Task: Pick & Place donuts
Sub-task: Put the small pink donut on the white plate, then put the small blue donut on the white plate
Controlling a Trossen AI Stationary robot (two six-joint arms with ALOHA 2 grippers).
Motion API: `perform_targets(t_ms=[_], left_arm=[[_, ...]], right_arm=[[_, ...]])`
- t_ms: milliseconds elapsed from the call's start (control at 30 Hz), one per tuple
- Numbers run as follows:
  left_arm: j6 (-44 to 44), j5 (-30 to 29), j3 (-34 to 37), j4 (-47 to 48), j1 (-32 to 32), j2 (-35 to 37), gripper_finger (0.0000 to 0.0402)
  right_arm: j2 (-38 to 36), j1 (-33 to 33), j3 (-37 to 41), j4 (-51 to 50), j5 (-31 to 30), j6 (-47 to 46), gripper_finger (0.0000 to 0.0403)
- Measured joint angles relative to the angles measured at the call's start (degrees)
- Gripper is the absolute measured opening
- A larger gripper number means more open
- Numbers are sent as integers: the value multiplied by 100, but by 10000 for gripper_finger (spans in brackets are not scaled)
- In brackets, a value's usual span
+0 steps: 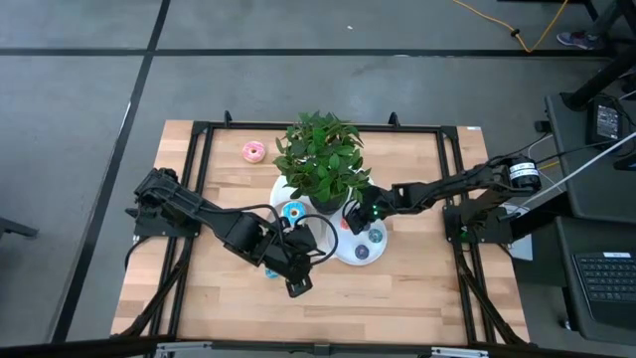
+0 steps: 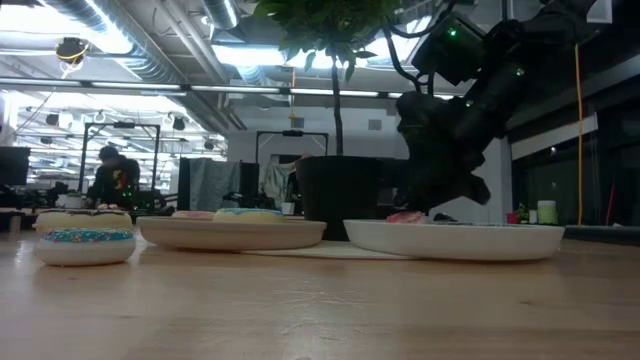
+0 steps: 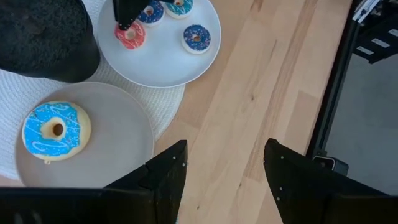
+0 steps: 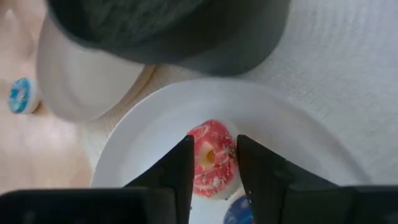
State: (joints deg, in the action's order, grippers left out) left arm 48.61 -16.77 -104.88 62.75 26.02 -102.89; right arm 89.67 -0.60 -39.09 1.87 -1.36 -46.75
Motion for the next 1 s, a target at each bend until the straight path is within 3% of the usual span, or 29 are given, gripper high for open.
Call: perform_targets(t_ms=[167, 433, 700, 1000], left_arm=[[-43, 37, 0, 2, 0, 0, 203], [-95, -18, 0, 6, 0, 0, 203], [-47, -637, 44, 234, 0, 292, 203], [40, -1301, 558, 215, -4, 1141, 203]], right_arm=[[0, -2, -1, -9, -512, 80, 121], [-7, 0, -4, -38, -631, -110, 121], [-254, 98, -7, -382, -678, -406, 121], [-1138, 261, -7, -719, -956, -585, 121]])
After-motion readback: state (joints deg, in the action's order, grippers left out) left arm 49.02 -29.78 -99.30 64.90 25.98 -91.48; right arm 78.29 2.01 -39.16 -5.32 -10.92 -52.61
